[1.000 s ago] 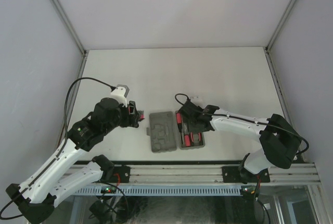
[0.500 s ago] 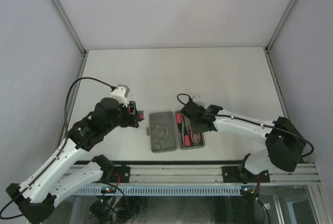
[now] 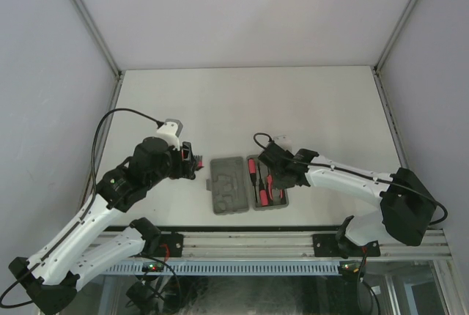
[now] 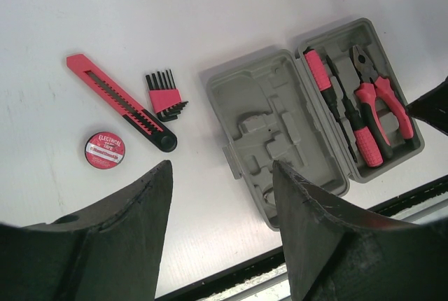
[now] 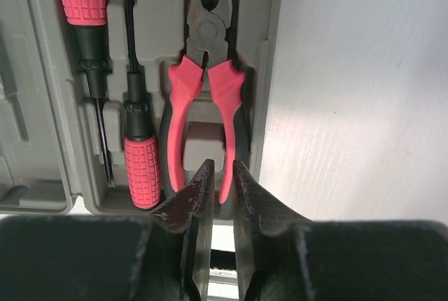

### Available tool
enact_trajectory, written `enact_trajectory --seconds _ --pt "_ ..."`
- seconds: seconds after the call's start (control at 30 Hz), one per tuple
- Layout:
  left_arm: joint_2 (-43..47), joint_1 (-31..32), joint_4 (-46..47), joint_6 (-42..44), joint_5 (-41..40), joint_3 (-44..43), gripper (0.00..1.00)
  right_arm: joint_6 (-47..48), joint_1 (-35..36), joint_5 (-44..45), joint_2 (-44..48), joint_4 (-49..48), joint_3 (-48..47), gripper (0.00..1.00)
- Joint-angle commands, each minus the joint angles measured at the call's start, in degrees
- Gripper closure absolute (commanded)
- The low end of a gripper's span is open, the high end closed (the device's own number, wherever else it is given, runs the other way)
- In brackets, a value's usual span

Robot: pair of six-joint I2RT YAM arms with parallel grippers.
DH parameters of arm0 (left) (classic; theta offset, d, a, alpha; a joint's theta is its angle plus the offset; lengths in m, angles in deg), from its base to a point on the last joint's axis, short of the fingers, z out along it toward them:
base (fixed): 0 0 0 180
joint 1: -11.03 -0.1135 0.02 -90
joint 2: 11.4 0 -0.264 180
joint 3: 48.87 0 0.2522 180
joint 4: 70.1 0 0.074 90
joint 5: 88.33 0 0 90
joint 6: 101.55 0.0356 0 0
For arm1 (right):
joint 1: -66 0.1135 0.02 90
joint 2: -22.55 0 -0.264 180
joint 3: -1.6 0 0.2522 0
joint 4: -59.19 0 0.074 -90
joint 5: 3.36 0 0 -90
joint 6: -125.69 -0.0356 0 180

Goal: Sort the tools into containers
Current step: Place the pliers in the storage box.

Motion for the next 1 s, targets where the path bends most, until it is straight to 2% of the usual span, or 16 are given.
enact_trajectory --seconds 0.0,0.57,0.97 --pt "0.1 -0.4 1.9 1.3 -0.1 0.6 0.37 1.0 -0.4 -0.9 -0.7 -1.7 0.0 0.86" --pt "0.0 -0.4 2.0 1.3 -0.1 0.6 0.37 1.1 -0.5 -1.6 -3.0 -0.1 0.1 0.88" --pt "-0.2 -0.4 1.9 1.3 0.0 0.6 0.37 1.0 -0.6 -1.1 -0.6 0.7 0.1 0.89"
